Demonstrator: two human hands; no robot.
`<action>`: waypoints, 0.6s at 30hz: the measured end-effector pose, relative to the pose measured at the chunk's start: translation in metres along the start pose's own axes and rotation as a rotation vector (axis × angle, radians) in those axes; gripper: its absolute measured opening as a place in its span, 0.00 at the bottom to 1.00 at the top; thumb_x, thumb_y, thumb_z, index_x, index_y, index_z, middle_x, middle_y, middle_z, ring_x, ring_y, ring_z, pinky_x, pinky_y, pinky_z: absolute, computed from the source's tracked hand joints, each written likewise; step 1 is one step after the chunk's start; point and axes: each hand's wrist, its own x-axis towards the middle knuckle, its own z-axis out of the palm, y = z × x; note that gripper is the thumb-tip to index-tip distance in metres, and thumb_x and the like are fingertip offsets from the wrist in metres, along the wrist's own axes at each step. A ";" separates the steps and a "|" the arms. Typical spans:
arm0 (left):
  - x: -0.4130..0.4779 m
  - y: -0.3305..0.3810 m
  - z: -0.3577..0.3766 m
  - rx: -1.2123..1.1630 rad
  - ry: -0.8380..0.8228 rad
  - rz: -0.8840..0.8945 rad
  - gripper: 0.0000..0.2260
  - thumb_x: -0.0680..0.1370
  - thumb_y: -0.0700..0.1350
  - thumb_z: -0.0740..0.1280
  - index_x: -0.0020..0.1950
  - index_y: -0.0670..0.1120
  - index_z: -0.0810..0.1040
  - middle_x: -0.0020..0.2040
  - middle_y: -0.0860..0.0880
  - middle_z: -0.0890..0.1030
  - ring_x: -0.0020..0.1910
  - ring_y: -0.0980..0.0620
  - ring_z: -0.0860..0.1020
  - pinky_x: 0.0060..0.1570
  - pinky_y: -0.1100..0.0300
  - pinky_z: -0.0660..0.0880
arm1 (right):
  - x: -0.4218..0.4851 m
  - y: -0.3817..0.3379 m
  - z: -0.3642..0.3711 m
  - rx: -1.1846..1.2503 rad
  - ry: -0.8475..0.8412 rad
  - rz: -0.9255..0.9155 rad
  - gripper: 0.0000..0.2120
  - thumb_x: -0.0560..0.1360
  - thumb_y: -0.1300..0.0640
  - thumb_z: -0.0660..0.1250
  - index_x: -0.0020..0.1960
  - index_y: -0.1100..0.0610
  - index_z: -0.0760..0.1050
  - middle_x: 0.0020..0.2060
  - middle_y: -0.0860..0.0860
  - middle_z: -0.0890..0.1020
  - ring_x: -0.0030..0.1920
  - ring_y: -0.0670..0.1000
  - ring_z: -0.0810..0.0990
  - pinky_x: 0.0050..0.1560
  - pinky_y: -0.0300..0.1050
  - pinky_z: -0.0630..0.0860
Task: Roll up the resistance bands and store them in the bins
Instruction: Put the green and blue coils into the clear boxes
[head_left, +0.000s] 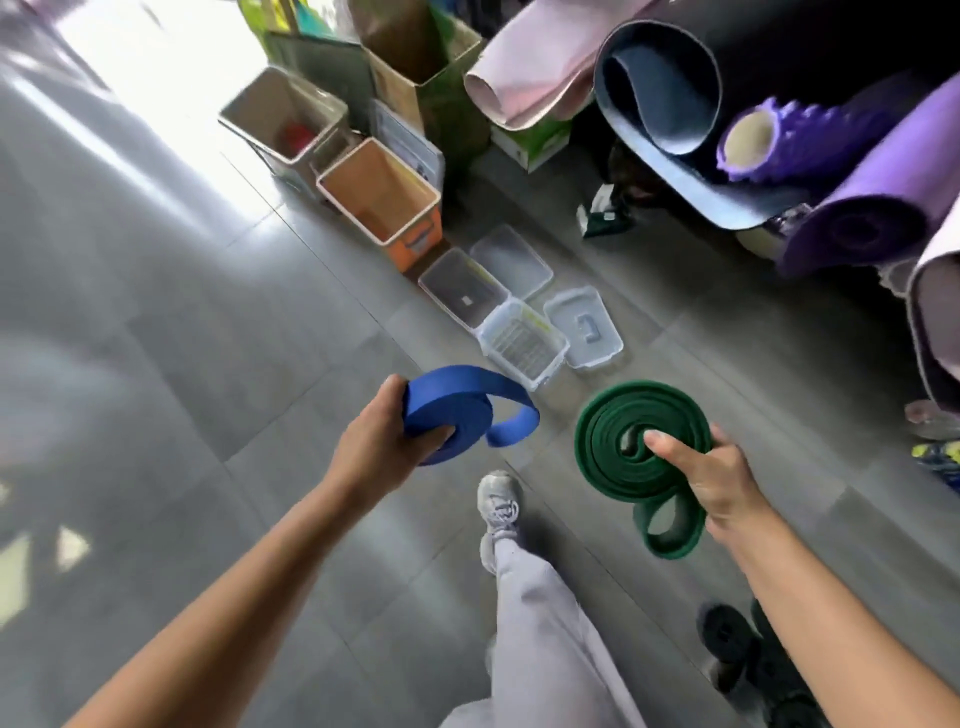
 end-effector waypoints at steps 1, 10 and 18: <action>0.023 -0.004 -0.011 0.001 -0.004 0.012 0.17 0.71 0.50 0.72 0.45 0.46 0.65 0.35 0.54 0.72 0.35 0.46 0.71 0.32 0.56 0.66 | 0.012 -0.004 0.014 0.013 0.007 -0.001 0.09 0.68 0.67 0.73 0.47 0.61 0.77 0.32 0.48 0.84 0.33 0.45 0.82 0.35 0.37 0.79; 0.271 -0.039 -0.046 0.246 -0.139 0.088 0.16 0.72 0.52 0.69 0.46 0.46 0.64 0.37 0.52 0.73 0.38 0.44 0.73 0.32 0.57 0.65 | 0.213 0.010 0.144 0.017 0.256 0.073 0.13 0.63 0.62 0.78 0.44 0.56 0.78 0.40 0.53 0.83 0.41 0.55 0.81 0.43 0.45 0.79; 0.426 -0.109 -0.006 0.294 -0.227 0.121 0.17 0.70 0.51 0.72 0.47 0.44 0.66 0.38 0.48 0.75 0.39 0.42 0.74 0.37 0.53 0.71 | 0.353 0.070 0.211 0.011 0.297 0.115 0.09 0.66 0.65 0.76 0.43 0.55 0.79 0.41 0.53 0.83 0.42 0.54 0.82 0.49 0.47 0.77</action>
